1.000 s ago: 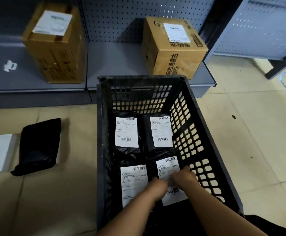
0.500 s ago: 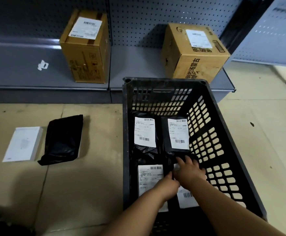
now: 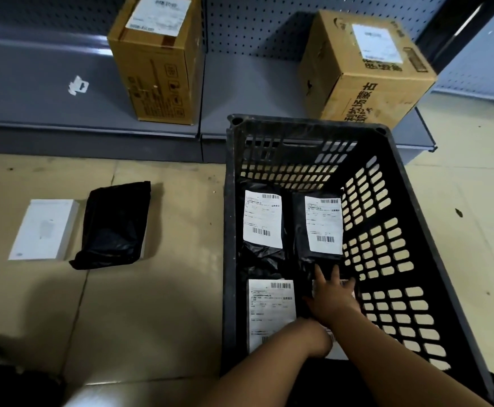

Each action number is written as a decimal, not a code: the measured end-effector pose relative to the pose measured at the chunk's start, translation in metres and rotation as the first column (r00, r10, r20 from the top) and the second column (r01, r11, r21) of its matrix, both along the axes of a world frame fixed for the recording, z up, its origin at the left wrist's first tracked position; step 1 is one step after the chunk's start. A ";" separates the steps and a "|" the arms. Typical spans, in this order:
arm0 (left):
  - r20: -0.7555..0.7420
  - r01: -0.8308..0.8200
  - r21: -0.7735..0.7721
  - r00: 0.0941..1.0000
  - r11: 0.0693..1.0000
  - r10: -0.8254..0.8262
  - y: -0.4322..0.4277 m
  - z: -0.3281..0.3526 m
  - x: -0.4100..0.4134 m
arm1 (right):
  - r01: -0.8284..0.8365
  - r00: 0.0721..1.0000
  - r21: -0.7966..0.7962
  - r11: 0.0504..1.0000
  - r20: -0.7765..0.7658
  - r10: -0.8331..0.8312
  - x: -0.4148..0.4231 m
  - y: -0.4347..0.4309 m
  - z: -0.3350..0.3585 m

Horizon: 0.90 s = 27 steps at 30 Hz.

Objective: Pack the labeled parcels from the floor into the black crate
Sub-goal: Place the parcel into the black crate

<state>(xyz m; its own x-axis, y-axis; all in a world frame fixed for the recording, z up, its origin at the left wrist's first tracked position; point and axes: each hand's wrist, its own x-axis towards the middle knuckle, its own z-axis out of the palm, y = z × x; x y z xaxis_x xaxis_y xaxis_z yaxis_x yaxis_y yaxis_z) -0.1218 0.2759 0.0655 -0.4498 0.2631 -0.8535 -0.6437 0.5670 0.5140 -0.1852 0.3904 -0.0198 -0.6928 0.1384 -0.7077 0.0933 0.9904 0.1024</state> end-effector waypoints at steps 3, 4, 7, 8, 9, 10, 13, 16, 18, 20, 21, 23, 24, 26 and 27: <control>-0.063 0.093 -0.012 0.994 0.996 -0.094 -0.009 0.019 -0.008 | -0.079 0.994 -0.001 0.997 0.069 0.079 -0.012 0.012 -0.009; -0.099 0.142 -0.027 0.985 0.990 -0.144 -0.013 0.027 -0.010 | -0.058 0.996 -0.030 0.998 0.063 0.059 -0.012 0.011 0.001; -0.211 0.194 -0.045 0.957 0.980 -0.199 -0.022 0.054 -0.015 | 0.072 0.992 -0.120 0.990 -0.096 -0.084 -0.008 0.003 0.045; -0.250 0.184 -0.048 0.950 0.982 -0.190 -0.026 0.063 -0.017 | 0.078 0.984 -0.155 0.985 -0.148 -0.101 -0.006 0.000 0.055; -0.282 0.152 -0.046 0.946 0.987 -0.159 -0.030 0.071 -0.017 | 0.068 0.977 -0.193 0.979 -0.186 -0.105 -0.005 -0.006 0.069; -0.299 0.109 -0.038 0.947 0.993 -0.115 -0.034 0.077 -0.018 | 0.066 0.968 -0.221 0.973 -0.224 -0.117 -0.006 -0.012 0.083; -0.387 -0.038 -0.013 0.921 0.999 0.030 -0.053 0.092 -0.017 | 0.051 0.915 -0.330 0.943 -0.362 -0.176 -0.011 -0.031 0.113; -0.468 -0.145 0.039 0.872 0.989 0.146 -0.089 0.121 -0.014 | -0.029 0.865 -0.387 0.922 -0.473 -0.171 -0.009 -0.059 0.147; -0.540 -0.192 0.021 0.824 0.981 0.173 -0.122 0.137 -0.014 | -0.083 0.821 -0.432 0.898 -0.541 -0.185 -0.004 -0.085 0.170; -0.596 -0.233 -0.006 0.782 0.972 0.184 -0.160 0.145 -0.014 | -0.115 0.780 -0.477 0.872 -0.586 -0.218 0.001 -0.114 0.189; -0.617 -0.252 -0.008 0.762 0.968 0.193 -0.180 0.150 -0.012 | -0.141 0.765 -0.514 0.846 -0.599 -0.237 0.004 -0.131 0.197; -0.645 -0.300 -0.007 0.730 0.954 0.225 -0.218 0.156 -0.012 | -0.205 0.737 -0.583 0.786 -0.621 -0.268 0.009 -0.163 0.211; -0.650 -0.330 -0.014 0.720 0.944 0.242 -0.237 0.156 -0.012 | -0.240 0.723 -0.608 0.757 -0.632 -0.279 0.012 -0.180 0.217; -0.641 -0.411 -0.024 0.706 0.912 0.301 -0.278 0.146 -0.012 | -0.310 0.707 -0.626 0.715 -0.655 -0.267 0.021 -0.215 0.225; -0.630 -0.452 -0.027 0.700 0.892 0.335 -0.297 0.138 -0.011 | -0.342 0.709 -0.627 0.700 -0.661 -0.245 0.026 -0.231 0.227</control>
<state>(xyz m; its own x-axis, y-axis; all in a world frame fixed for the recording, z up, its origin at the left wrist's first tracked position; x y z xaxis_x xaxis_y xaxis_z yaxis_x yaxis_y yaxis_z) -0.1330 -0.0208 0.2031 -0.9055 -0.1754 -0.3863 -0.4229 0.4460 0.7888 -0.1591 0.1594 0.2076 -0.9751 -0.2073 0.0791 -0.2091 0.7394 -0.6399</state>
